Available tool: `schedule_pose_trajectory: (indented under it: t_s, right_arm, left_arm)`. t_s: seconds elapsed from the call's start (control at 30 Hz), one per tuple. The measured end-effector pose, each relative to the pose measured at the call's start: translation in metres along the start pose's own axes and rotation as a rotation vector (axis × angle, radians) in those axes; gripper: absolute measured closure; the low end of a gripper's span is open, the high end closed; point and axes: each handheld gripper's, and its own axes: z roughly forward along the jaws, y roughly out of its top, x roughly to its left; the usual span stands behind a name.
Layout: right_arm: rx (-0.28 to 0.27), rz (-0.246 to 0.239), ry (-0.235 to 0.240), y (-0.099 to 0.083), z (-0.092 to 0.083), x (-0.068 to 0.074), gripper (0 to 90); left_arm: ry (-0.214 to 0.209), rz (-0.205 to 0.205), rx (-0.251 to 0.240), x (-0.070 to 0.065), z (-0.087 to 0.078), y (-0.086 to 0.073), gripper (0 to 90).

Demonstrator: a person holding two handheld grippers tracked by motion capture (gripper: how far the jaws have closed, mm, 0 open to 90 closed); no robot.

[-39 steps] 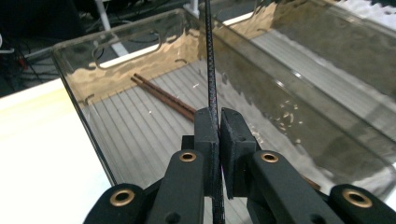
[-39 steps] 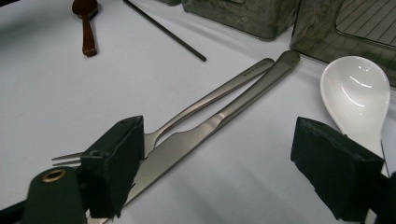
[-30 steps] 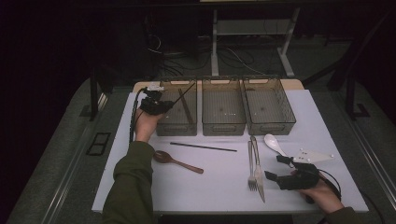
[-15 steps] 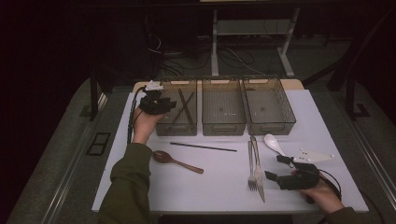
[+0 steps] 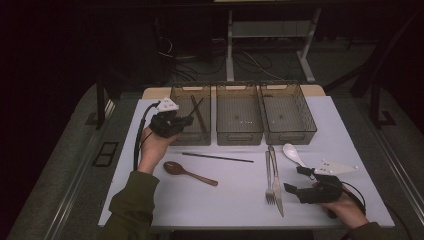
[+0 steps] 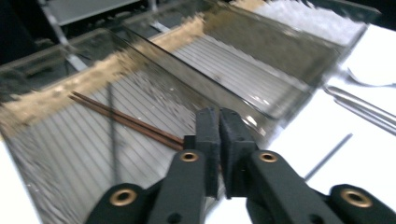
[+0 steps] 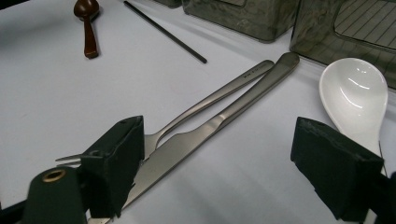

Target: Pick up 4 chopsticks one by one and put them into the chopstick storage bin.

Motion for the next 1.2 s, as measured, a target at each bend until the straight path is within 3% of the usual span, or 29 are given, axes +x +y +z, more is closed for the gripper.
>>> schedule_pose_trajectory:
  t_s: [0.2,0.33,0.67,0.87,1.2]
  right_arm:
    - [0.001,-0.003,0.001,0.0,0.0,0.0,17.1]
    - [0.0,-0.004,0.001,0.0,0.0,0.001,17.1]
    - [-0.002,-0.004,0.003,0.0,-0.001,0.001,17.1]
    - [-0.001,-0.006,0.004,0.0,-0.001,0.001,17.1]
    - [0.003,-0.01,0.005,0.0,0.0,0.001,17.1]
  left_arm:
    - [-0.071,0.046,0.069,-0.009,0.008,-0.017,84.5]
    - [-0.108,0.044,0.115,-0.012,0.018,-0.025,79.7]
    - [-0.065,0.075,0.252,-0.012,0.033,-0.046,84.0]
    - [-0.072,0.049,0.265,-0.006,0.033,-0.056,81.3]
    - [0.0,0.051,0.312,0.002,0.038,-0.066,88.2]
